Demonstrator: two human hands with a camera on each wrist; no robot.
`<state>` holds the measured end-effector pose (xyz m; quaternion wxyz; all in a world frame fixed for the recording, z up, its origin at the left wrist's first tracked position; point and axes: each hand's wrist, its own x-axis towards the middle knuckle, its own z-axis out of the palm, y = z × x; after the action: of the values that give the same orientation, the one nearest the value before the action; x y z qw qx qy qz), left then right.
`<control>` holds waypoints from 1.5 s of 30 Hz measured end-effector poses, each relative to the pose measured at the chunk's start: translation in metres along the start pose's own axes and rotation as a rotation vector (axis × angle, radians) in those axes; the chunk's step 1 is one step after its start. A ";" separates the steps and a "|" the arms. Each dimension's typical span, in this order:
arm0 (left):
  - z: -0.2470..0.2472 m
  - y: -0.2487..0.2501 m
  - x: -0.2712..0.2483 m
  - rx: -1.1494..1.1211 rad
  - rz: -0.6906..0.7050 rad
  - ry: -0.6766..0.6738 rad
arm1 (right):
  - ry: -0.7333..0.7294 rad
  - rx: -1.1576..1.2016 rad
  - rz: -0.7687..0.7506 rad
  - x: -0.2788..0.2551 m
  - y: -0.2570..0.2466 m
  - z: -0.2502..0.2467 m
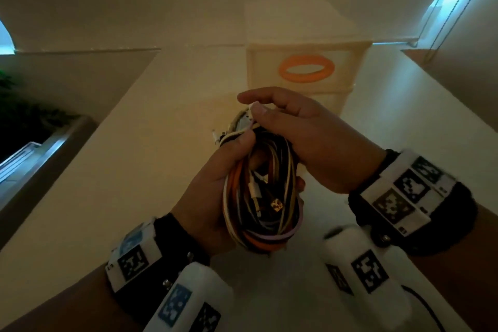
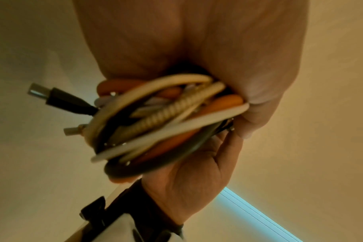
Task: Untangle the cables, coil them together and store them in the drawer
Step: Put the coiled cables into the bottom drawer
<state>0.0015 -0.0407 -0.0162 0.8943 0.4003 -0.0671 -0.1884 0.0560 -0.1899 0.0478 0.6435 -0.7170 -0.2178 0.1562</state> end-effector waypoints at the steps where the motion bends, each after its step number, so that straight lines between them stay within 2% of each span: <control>1: 0.002 0.000 0.002 -0.004 -0.007 -0.010 | -0.015 0.006 0.024 0.002 -0.002 -0.002; 6: 0.017 -0.001 0.003 -0.164 -0.140 0.003 | -0.030 0.048 0.152 -0.007 -0.015 -0.012; 10: 0.041 0.022 -0.005 -0.154 -0.273 0.066 | 0.095 0.224 0.300 -0.036 -0.027 -0.022; 16: 0.072 0.043 -0.016 -0.098 -0.338 0.252 | 0.179 0.159 0.506 -0.063 -0.034 -0.021; 20: 0.076 0.042 -0.017 -0.079 -0.317 0.252 | 0.177 0.165 0.611 -0.054 -0.028 -0.017; 22: 0.078 0.043 -0.019 -0.097 -0.330 0.238 | 0.264 0.231 0.698 -0.050 -0.018 -0.019; 24: 0.076 0.044 -0.019 -0.105 -0.362 0.283 | 0.396 0.340 0.753 -0.043 -0.007 -0.020; 26: 0.075 0.047 -0.018 -0.064 -0.370 0.375 | 0.521 0.524 0.797 -0.033 -0.002 -0.022; 28: 0.073 0.047 -0.014 -0.043 -0.393 0.428 | 0.584 0.738 0.846 -0.020 0.006 -0.025; 32: 0.074 0.050 -0.011 -0.028 -0.424 0.449 | 0.567 0.895 0.880 0.000 0.019 -0.022; 36: 0.059 0.046 -0.015 -0.075 -0.441 0.494 | 0.638 1.014 0.835 0.008 0.017 -0.019; 39: 0.053 0.045 -0.016 -0.102 -0.473 0.490 | 0.657 1.013 0.837 0.010 0.021 -0.017; 45: 0.057 0.047 -0.019 -0.104 -0.392 0.491 | 0.666 0.977 0.873 -0.008 0.033 -0.005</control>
<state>-0.0182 -0.0446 0.0574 0.8498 0.3926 0.2389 -0.2580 0.0556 -0.2006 0.0156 0.8011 -0.3791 0.3891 0.2512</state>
